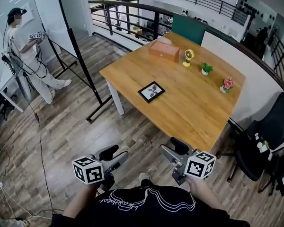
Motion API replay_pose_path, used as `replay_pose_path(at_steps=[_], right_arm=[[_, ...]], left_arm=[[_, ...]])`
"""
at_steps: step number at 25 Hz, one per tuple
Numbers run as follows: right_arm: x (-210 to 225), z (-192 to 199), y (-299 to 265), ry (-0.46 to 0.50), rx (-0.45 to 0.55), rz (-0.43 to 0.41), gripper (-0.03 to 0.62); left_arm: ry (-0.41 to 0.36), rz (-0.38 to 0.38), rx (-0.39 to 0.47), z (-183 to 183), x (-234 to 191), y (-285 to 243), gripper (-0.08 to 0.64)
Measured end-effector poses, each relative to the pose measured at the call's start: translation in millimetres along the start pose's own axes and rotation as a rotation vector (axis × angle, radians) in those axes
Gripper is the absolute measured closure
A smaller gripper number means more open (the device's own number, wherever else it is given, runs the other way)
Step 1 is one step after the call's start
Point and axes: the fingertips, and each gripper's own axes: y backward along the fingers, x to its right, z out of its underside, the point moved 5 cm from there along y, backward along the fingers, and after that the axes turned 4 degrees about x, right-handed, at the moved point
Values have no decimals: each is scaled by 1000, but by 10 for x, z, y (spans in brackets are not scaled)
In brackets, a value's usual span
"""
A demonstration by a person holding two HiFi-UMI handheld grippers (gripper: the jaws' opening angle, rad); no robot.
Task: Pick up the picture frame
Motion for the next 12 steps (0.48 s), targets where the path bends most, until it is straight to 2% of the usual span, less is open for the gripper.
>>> replay_pose_path(at_steps=[4, 7, 12], right_arm=[[373, -377, -258, -80, -21, 31, 288], [492, -586, -485, -44, -55, 29, 291], [742, -711, -745, -40, -33, 58, 291]], left_arm=[[1, 55, 6, -461, -99, -603, 311], [3, 71, 7, -668, -183, -897, 311], [-25, 85, -32, -878, -454, -1268, 311]])
